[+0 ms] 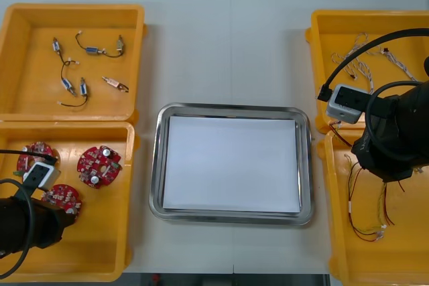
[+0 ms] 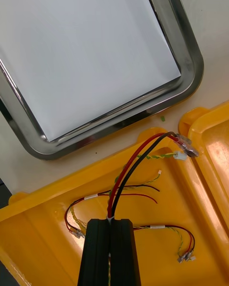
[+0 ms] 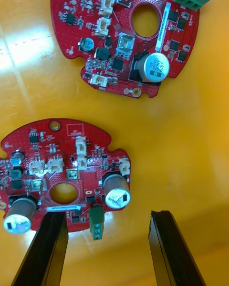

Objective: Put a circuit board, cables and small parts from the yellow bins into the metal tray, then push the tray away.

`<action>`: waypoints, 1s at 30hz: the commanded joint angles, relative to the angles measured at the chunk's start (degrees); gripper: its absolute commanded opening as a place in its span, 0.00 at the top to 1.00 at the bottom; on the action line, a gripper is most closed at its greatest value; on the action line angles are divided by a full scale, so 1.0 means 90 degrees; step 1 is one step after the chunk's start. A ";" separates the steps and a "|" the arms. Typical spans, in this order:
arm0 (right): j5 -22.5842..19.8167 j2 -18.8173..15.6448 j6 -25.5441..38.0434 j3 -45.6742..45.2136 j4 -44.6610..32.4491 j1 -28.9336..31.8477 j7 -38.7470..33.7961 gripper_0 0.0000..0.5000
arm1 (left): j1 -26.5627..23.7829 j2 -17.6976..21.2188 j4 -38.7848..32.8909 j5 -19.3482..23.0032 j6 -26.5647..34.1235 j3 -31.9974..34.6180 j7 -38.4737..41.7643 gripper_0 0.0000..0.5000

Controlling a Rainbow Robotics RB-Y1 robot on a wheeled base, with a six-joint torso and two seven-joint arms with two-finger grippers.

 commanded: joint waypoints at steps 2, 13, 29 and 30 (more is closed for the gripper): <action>0.0035 -0.0239 0.0036 0.0084 -0.0177 -0.0183 -0.0316 1.00 | 0.0158 0.0168 0.0169 -0.0169 -0.0342 -0.0343 -0.0422 0.00; 0.0035 -0.0229 0.0036 0.0084 -0.0187 -0.0192 -0.0316 1.00 | 0.0158 0.0227 0.0198 -0.0316 -0.0401 -0.0549 -0.0402 0.00; 0.0025 -0.0239 0.0036 0.0074 -0.0187 -0.0192 -0.0316 1.00 | -0.0057 0.0227 0.0335 -0.0345 -0.0401 -0.0744 -0.0334 0.00; 0.0025 -0.0239 0.0036 0.0084 -0.0177 -0.0192 -0.0316 1.00 | -0.0106 0.0227 0.0364 -0.0345 -0.0391 -0.0763 -0.0324 0.00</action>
